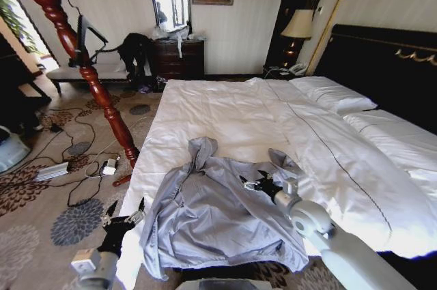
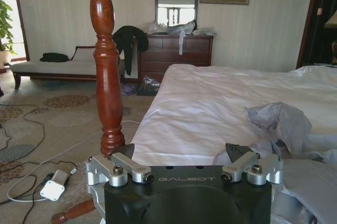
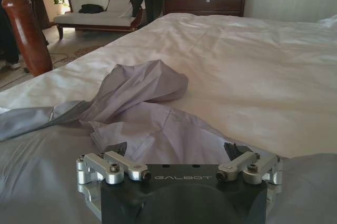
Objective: Pick up the clothes from the bed and hang them on the clothes hanger.
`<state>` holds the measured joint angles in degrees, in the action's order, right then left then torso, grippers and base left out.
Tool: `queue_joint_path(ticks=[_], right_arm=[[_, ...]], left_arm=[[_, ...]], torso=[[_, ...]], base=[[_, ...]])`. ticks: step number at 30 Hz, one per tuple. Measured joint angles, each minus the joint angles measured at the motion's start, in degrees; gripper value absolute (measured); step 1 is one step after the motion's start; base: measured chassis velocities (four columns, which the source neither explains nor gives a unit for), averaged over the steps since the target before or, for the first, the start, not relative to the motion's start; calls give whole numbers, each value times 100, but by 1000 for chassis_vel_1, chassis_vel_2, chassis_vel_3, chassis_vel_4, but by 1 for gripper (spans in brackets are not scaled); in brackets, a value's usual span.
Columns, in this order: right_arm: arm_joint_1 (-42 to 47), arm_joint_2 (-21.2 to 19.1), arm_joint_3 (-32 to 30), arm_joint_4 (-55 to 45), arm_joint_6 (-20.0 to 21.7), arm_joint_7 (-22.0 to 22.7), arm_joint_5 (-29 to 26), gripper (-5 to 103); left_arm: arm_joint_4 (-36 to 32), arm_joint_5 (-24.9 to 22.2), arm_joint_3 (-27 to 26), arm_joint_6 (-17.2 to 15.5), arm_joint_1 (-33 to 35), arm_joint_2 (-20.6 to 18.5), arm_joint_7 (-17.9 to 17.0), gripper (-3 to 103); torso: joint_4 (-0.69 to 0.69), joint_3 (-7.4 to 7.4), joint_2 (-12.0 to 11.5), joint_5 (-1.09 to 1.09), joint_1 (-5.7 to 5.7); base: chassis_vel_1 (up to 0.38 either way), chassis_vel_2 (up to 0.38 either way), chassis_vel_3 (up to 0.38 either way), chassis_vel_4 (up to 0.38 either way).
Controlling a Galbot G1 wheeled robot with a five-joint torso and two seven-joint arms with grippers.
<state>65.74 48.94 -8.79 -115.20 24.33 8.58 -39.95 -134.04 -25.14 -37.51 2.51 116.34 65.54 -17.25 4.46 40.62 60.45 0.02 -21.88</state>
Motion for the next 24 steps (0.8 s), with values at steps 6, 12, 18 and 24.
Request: queue_joint_path(ticks=[6,12,18,24], right_arm=[[-427,322,552,669,-129,-94,441,100],[-825,675,955,1283,-211,-139,750,98],[-1064,858,1298,1543,-209,-144,885,78],[-1329,1083,1580,1899,-262,-87,920,66]], left_arm=[[-28,65,109,-42,16,8,-36,99],[-20,77,39,-50,58,-54,-50,99],[36,21,25,-57,41,-30,-56,99],[80,-57,-7,-60,-7,-29,-56,99]], torso=[[2,0,0,0,0],[1,0,0,-1,0],[1,0,0,-1,0],[1,0,0,-1,0]], base=[[0,0,0,0],[0,0,0,0],[0,0,0,0],[0,0,0,0]])
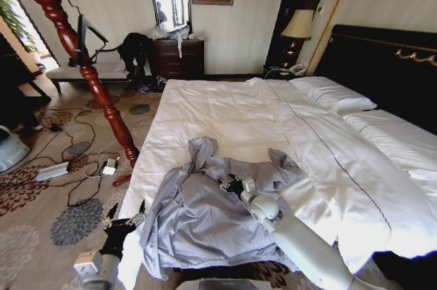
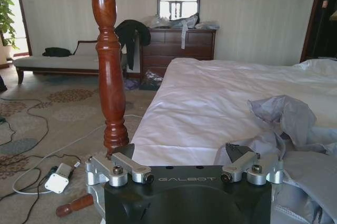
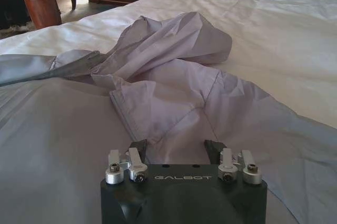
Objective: Pick up the clothes from the bed and hang them on the clothes hanger.
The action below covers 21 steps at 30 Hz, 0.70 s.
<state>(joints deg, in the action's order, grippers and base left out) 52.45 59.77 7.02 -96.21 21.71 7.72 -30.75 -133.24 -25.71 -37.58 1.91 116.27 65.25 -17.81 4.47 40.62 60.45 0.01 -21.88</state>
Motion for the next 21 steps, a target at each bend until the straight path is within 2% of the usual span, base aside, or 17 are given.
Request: queue_joint_path(ticks=[1,4,6,10,13,14,16,18,21], right_arm=[[0,0,0,0,0,0,0,66],[-103,86,67,121,-12,70,-29,50],[-115,91,70,132,-15,86,-44,50],[-118,47,41,137,-23,148,-157,28],[-109,11,20,108,-26,170,-196,23],[-108,0,5,86,-26,189,-225,12],[-107,-10,-11,59,-27,208,-262,12],[-104,-32,-55,13,-26,247,-340,2],[-75,-112,-157,-62,-25,305,-470,0]], left_arm=[[0,0,0,0,0,0,0,99],[3,-41,-38,0,-6,-1,-2,99],[3,-44,-42,0,-6,0,-3,99],[18,-60,-42,3,-13,18,-3,99],[41,-74,-27,3,-42,10,-4,99],[54,-102,-11,-5,-66,-12,-8,99],[63,-135,5,-17,-91,-37,-21,99],[78,-214,36,-61,-143,-95,-40,99],[94,-396,68,-149,-232,-217,-89,99]], torso=[[0,0,0,0,0],[0,0,0,0,1],[-1,0,0,0,0],[0,0,0,0,0],[0,0,0,0,1],[0,0,0,0,1],[0,0,0,0,0],[0,0,0,0,1],[-1,0,0,-1,1]], base=[[0,0,0,0],[0,0,0,0],[0,0,0,0],[0,0,0,0],[0,0,0,0],[0,0,0,0],[0,0,0,0],[0,0,0,0],[0,0,0,0]])
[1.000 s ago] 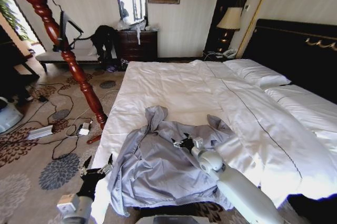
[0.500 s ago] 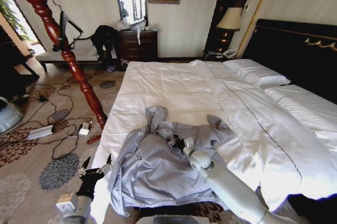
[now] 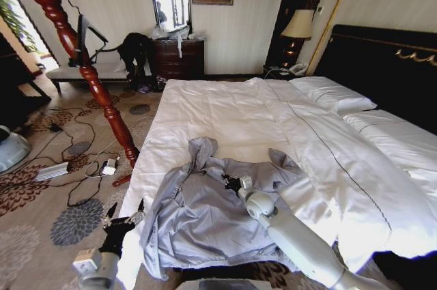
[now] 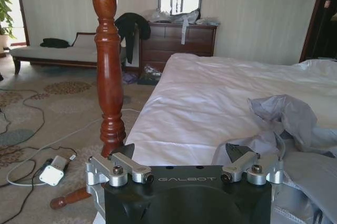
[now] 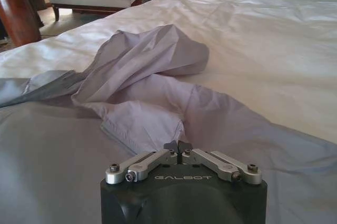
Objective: Pick up the clothes from the bed and hang them on the clothes hanger.
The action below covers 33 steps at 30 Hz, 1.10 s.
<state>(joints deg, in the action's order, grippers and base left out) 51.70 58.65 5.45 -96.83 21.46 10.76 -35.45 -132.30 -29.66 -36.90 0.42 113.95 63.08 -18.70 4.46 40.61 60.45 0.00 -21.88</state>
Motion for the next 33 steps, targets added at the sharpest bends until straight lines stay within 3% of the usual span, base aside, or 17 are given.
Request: queue_joint_path(ticks=[3,6,8,11,13,16,17,19,20,23,25,26,33], right_arm=[[82,-156,-228,-152,37,80,-295,0],[109,-211,-335,-175,64,86,-352,0],[157,-271,-466,-165,78,70,-252,0],[197,-286,-500,-182,51,56,-113,0],[296,-313,-517,-386,-85,45,158,11],[378,-330,-514,-616,-200,23,401,16],[426,-331,-519,-689,-261,-25,686,27],[454,-331,-533,-692,-307,-58,903,27],[524,-332,-577,-696,-460,-132,1303,32],[681,-392,-510,-904,-591,-313,1607,49],[694,-394,-470,-931,-620,-346,1677,49],[706,-370,-310,-960,-737,-423,1922,54],[581,-1,330,-732,-859,-406,1764,81]], left_arm=[[23,-514,42,-228,-210,-255,-130,99],[59,-702,62,-319,-341,-417,-184,99],[127,-931,125,-422,-553,-697,-253,99],[151,-1006,159,-459,-632,-801,-277,99],[192,-1088,206,-496,-743,-937,-298,99],[200,-1164,220,-524,-786,-1024,-310,99],[196,-1203,219,-538,-792,-1100,-313,99],[188,-1223,214,-545,-792,-1140,-313,99],[173,-1254,202,-557,-790,-1214,-313,99],[172,-1285,187,-574,-790,-1313,-314,99],[177,-1290,189,-577,-792,-1318,-318,99],[183,-1308,204,-592,-796,-1319,-326,99],[173,-1286,188,-611,-662,-1271,-331,100]], torso=[[1,0,0,0,0],[1,0,0,1,0],[1,0,0,0,0],[1,0,0,0,0],[2,0,0,0,0],[-1,0,0,1,0],[0,0,1,1,0],[0,0,1,1,0],[0,0,1,0,0],[3,0,1,1,0],[3,-1,1,1,0],[1,-1,1,1,0],[0,-1,1,1,1]], base=[[0,0,0,0],[0,0,0,0],[0,0,0,0],[0,0,0,0],[0,0,0,0],[0,0,0,0],[0,0,0,0],[0,0,0,0],[0,0,0,0],[0,0,0,0],[0,0,0,0],[0,0,0,0],[0,0,0,0]])
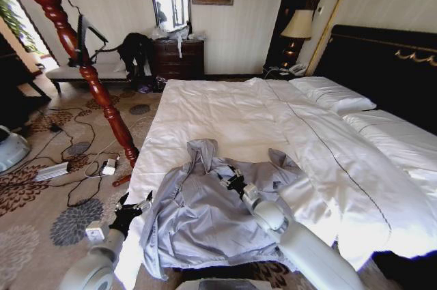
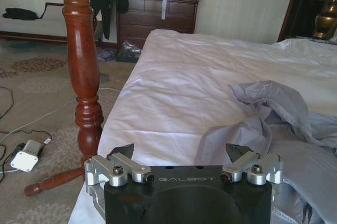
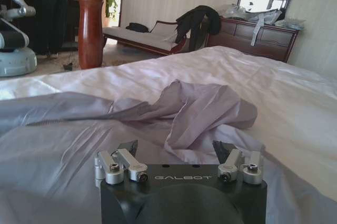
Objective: Pick up the clothes from the bed and hang them on the clothes hanger.
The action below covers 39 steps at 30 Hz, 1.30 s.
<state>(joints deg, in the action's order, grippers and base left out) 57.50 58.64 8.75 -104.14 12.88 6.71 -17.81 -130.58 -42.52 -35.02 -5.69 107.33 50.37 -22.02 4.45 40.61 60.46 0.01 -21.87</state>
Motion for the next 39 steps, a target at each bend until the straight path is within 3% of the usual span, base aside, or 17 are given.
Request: queue_joint_path(ticks=[2,4,6,11,15,17,25,26,28,35,39], right_arm=[[-130,279,131,449,-148,37,522,91],[-181,379,158,632,-212,65,712,91],[-269,498,173,1002,-318,139,1115,99],[-315,482,139,1428,-502,231,1803,100],[-327,546,114,1615,-562,363,2005,103],[-396,737,88,1829,-646,635,2088,97],[-608,855,135,2022,-658,819,2096,91],[-642,868,147,2057,-654,843,2110,83],[-664,880,151,2080,-649,864,2123,83],[-727,884,151,2181,-574,923,2117,50],[-706,864,146,2190,-489,991,2021,39]], left_arm=[[-24,-4,-48,1,69,25,0,100],[-32,-4,-64,6,87,33,1,99],[-44,-13,-94,18,111,47,1,99],[-40,-41,-100,40,101,51,1,99],[-34,-51,-72,42,71,50,1,99],[-30,-75,-51,43,49,24,0,99],[-24,-115,-51,55,47,12,0,99],[-24,-123,-51,57,47,16,0,99],[-24,-125,-53,59,47,18,0,99],[-4,-187,-9,61,-19,-14,-2,99],[115,-367,107,21,-218,-137,0,99]], torso=[[0,1,0,0,0],[-1,1,0,-1,-1],[0,1,0,-1,-1],[3,1,0,0,-1],[3,1,0,-1,-1],[1,1,0,-1,-1],[1,1,0,0,-1],[1,1,0,0,-1],[1,1,-1,-1,-1],[1,1,0,-1,-1],[-1,1,-1,-1,0]], base=[[0,0,0,0],[0,0,0,0],[0,0,0,0],[0,0,0,0],[0,0,0,0],[0,0,0,0],[0,0,0,0],[0,0,0,0],[0,0,0,0],[0,0,0,0],[0,0,0,0]])
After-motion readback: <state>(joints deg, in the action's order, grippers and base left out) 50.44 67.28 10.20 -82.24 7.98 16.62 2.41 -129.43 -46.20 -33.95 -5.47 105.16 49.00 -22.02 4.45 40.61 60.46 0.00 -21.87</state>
